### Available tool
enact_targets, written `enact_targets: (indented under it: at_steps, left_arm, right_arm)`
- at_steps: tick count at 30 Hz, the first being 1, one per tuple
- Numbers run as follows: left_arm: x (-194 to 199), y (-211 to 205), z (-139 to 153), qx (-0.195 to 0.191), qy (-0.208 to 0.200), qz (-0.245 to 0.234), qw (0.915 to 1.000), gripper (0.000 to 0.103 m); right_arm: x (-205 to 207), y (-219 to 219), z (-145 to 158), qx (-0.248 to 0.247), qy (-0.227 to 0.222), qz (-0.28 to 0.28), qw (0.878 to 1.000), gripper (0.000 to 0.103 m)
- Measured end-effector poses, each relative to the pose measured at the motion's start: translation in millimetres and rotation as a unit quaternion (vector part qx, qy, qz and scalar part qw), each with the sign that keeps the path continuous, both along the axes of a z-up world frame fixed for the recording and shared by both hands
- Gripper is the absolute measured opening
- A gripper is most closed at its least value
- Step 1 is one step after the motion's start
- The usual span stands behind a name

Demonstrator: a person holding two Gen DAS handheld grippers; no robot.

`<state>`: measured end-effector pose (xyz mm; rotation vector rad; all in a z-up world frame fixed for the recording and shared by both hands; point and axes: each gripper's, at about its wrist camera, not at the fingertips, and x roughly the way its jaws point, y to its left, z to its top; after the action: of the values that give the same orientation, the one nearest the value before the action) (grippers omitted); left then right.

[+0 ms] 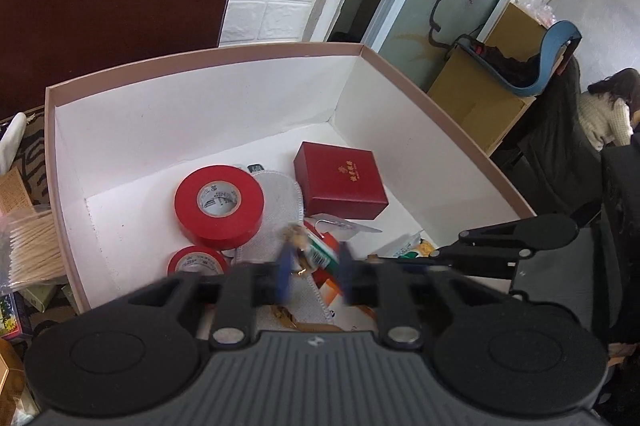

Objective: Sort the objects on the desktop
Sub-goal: 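Release the watch and green marker into the white box with both tools, then move both tools back from the box to the white insole on the pile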

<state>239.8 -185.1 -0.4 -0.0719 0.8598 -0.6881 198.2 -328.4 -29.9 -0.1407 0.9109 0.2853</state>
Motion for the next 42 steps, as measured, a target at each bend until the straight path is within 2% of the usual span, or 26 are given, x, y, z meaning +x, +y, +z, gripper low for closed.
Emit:
enact_targets:
  at_steps: [1, 2, 3, 6, 10, 11, 23, 42]
  left_arm:
    - [-1.2, 1.4, 1.8, -0.004, -0.004, 0.002, 1.0, 0.07]
    - [-3.7, 3.0, 4.1, -0.006, -0.013, 0.007, 0.9999, 0.079]
    - [-6.4, 4.1, 6.8, -0.008, -0.024, 0.01, 0.9996, 0.08]
    - [-12.0, 5.0, 12.9, -0.011, -0.036, 0.005, 0.9993, 0.086]
    - [-19.0, 4.2, 12.9, -0.008, -0.038, 0.0, 0.9992, 0.087]
    - [-21.0, 4.5, 13.1, -0.007, -0.04, 0.0, 0.9992, 0.087]
    - [-46.3, 17.1, 22.3, -0.005, -0.07, 0.007, 0.9975, 0.087]
    - [-104.0, 53.4, 41.8, 0.011, -0.128, 0.079, 0.9885, 0.087]
  right_arm:
    - [-0.4, 0.7, 0.3, -0.004, -0.001, 0.0, 1.0, 0.025]
    - [-0.8, 1.1, 1.0, -0.004, -0.002, 0.002, 1.0, 0.039]
    - [-2.0, 1.3, 2.1, -0.003, -0.005, 0.005, 1.0, 0.045]
    - [-5.4, 2.1, 6.3, -0.004, -0.012, 0.005, 1.0, 0.051]
    - [-11.2, 3.0, 13.5, -0.003, -0.03, -0.006, 1.0, 0.09]
    - [-12.8, 3.4, 15.5, 0.0, -0.035, -0.008, 0.999, 0.092]
    - [-28.7, 11.9, 27.4, 0.024, -0.05, -0.043, 0.998, 0.092]
    - [-71.4, 28.5, 47.2, 0.058, -0.076, -0.059, 0.994, 0.092]
